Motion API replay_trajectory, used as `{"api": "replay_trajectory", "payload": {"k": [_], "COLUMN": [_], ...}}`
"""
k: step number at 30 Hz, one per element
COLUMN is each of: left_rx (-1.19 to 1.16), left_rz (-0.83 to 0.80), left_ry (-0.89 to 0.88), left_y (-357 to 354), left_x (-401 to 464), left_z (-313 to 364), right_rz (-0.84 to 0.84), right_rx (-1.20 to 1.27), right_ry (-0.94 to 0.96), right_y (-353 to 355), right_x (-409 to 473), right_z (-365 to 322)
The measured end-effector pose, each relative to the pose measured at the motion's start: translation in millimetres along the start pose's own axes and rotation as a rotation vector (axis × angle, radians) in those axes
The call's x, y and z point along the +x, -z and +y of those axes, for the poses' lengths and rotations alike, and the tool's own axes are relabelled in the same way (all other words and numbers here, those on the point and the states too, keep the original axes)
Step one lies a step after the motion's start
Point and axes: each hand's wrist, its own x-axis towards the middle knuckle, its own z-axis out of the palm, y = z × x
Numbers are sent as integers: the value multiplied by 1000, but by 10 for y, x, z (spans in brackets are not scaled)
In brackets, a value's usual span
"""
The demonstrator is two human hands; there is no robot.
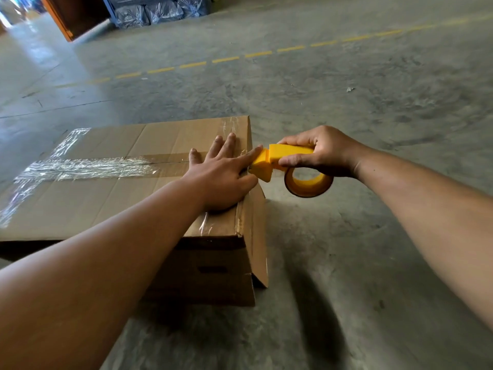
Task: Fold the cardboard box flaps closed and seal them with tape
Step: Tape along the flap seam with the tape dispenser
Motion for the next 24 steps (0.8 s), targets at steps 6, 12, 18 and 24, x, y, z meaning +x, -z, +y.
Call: {"api": "replay_trajectory", "payload": {"k": [6, 12, 18, 24], "left_rx": [62, 4, -12, -43], "left_rz": [10, 65, 126, 63], "left_ry": [-12, -19, -54, -38], "left_y": [-31, -28, 6, -23], "left_x": [-10, -45, -92, -141], "left_z": [19, 24, 50, 16], "right_rz": [-28, -11, 75, 169], "right_rx": [-78, -170, -192, -186], "right_ry": [-34, -21, -24, 6], "right_y": [-113, 31, 174, 200], "right_x": [0, -102, -262, -294], "right_z": [1, -55, -138, -308]}}
